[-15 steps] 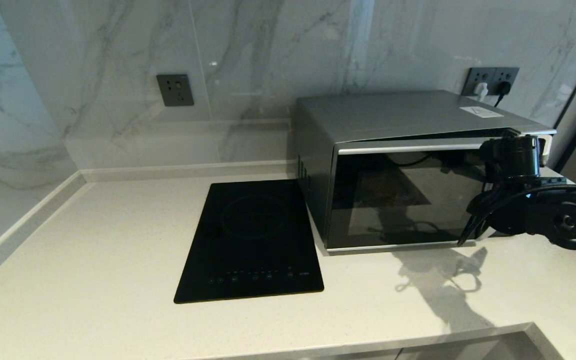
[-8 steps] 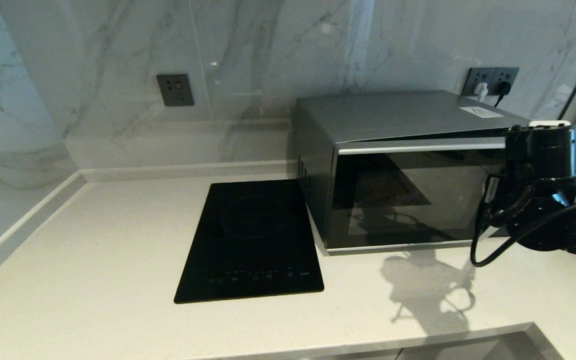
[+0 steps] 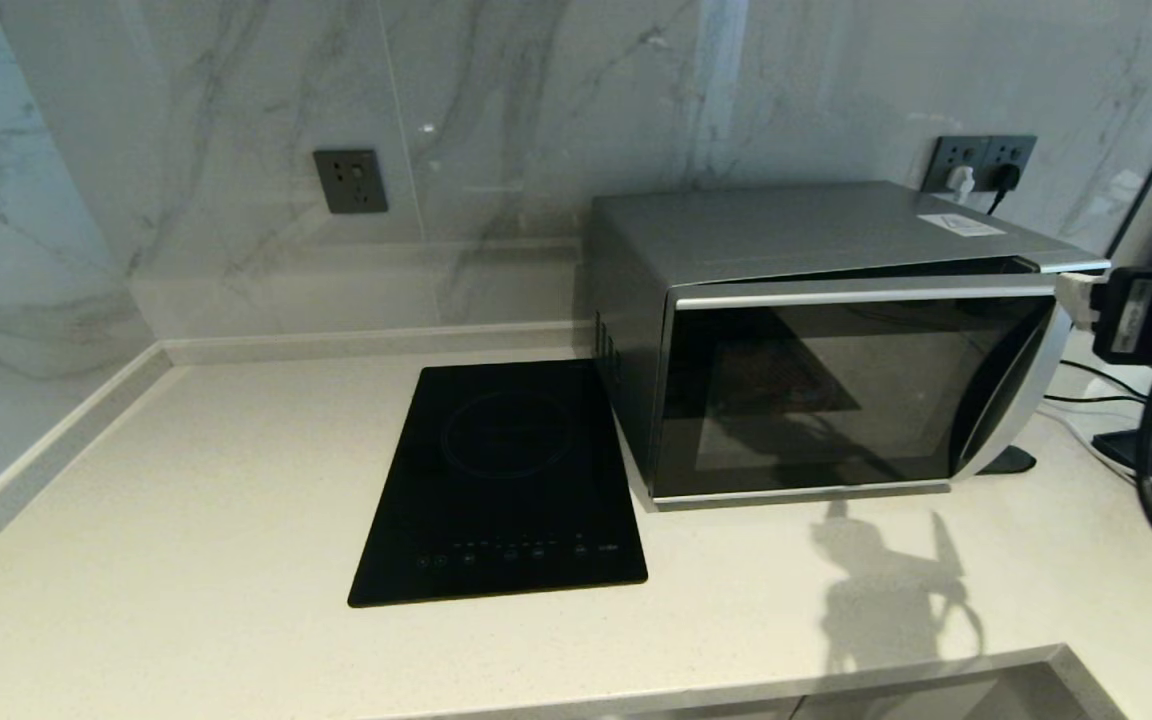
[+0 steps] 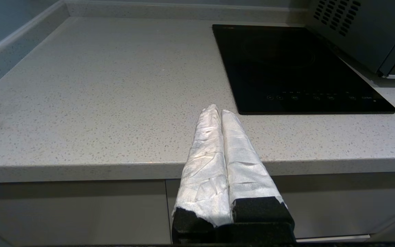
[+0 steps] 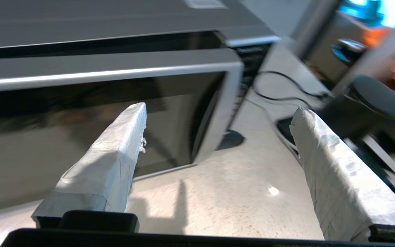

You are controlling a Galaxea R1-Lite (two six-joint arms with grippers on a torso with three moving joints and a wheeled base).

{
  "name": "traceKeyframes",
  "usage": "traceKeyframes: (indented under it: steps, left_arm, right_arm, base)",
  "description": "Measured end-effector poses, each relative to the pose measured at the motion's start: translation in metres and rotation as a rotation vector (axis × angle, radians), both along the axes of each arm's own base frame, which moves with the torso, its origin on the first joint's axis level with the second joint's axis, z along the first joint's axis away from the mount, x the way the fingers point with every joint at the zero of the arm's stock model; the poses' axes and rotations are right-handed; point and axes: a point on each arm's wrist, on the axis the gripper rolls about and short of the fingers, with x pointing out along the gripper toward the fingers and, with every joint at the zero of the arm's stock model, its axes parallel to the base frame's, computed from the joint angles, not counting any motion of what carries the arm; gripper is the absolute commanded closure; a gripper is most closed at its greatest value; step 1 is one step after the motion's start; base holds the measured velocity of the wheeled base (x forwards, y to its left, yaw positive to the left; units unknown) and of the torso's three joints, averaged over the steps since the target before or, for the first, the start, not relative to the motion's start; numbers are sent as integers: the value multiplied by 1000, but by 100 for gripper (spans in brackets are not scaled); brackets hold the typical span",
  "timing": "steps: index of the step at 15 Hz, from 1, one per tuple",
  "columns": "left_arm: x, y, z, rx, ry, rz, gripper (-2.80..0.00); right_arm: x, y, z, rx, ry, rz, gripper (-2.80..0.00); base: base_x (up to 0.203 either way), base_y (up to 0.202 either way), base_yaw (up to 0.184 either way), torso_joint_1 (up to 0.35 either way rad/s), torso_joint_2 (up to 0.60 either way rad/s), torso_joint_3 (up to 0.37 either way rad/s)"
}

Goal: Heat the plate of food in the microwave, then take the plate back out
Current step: Open the microwave oven

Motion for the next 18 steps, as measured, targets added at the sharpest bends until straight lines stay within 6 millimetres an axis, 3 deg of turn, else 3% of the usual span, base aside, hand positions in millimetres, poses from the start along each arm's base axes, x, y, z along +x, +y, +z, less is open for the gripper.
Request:
traceKeyframes:
  steps: [6, 10, 11, 18]
  left_arm:
    - [0, 0, 0, 0, 0, 0, 0]
    - [0, 0, 0, 0, 0, 0, 0]
    - [0, 0, 0, 0, 0, 0, 0]
    - [0, 0, 0, 0, 0, 0, 0]
  right_arm:
    - [-56, -14, 68, 129, 78, 341, -280]
    - [-47, -10, 79, 275, 137, 368, -280]
    - [-40, -10, 79, 279, 142, 357, 0]
    - [4, -12, 83, 318, 140, 269, 0]
  base:
    - [0, 0, 0, 0, 0, 0]
    - [0, 0, 0, 0, 0, 0]
    - [0, 0, 0, 0, 0, 0]
    - [0, 0, 0, 0, 0, 0]
